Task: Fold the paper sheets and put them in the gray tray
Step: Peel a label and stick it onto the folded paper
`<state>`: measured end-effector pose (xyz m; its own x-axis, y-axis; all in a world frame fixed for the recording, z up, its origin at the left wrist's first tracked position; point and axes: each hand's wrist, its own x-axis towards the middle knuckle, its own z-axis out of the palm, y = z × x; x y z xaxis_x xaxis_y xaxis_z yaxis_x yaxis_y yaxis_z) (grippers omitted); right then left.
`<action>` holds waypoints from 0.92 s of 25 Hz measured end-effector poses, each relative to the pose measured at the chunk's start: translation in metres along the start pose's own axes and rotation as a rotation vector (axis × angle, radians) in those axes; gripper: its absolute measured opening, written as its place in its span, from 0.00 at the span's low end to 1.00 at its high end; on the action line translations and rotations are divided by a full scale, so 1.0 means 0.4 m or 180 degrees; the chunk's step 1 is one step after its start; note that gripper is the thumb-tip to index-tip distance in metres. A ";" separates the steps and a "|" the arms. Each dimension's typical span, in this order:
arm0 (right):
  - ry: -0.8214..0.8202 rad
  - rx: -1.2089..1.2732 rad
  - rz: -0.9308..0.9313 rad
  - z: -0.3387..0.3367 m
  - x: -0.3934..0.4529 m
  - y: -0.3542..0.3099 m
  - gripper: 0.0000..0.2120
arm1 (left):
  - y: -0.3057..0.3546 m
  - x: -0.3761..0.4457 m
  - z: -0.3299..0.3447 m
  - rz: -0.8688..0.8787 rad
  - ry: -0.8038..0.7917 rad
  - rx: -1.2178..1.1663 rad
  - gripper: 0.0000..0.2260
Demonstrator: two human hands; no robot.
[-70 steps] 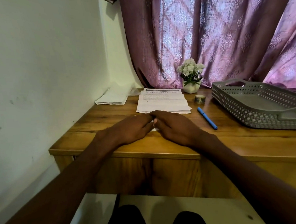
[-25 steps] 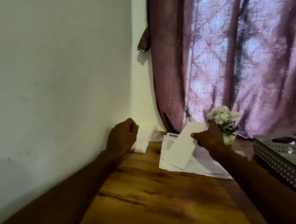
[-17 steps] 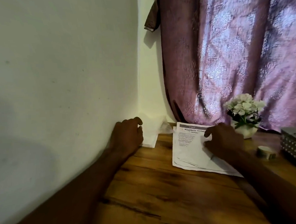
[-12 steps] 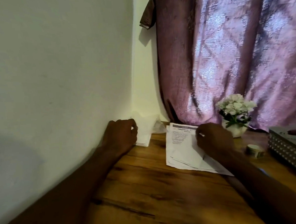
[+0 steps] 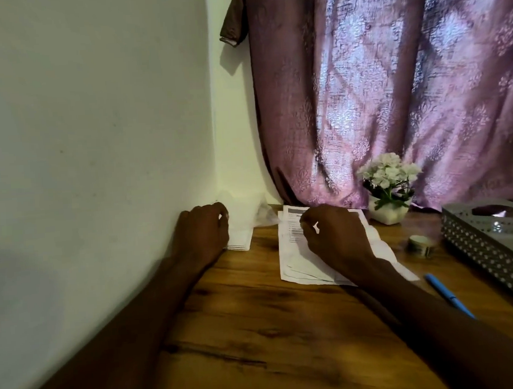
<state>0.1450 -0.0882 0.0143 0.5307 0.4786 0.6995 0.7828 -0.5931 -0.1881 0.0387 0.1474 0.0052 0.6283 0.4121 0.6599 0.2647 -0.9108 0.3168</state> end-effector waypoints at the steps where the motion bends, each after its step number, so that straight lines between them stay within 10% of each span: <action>1: -0.0011 0.0120 -0.0095 0.003 0.005 -0.020 0.05 | -0.002 0.003 -0.004 -0.0032 0.0054 -0.0140 0.09; 8: -0.1524 0.0114 -0.0165 0.126 0.095 -0.213 0.23 | -0.029 0.004 0.003 0.0025 -0.0025 -0.0165 0.08; 14: -0.1067 0.0980 0.0118 0.179 0.061 -0.216 0.07 | -0.026 0.015 0.014 -0.0054 0.0210 -0.0335 0.10; 23: -0.1037 0.0743 0.0024 0.172 0.044 -0.212 0.14 | -0.011 0.001 -0.003 -0.0213 0.0467 -0.0906 0.12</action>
<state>0.1103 0.0152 -0.0050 0.5826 0.6773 0.4492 0.8113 -0.4524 -0.3703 0.0369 0.1517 0.0048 0.4988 0.4889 0.7157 0.0738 -0.8467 0.5270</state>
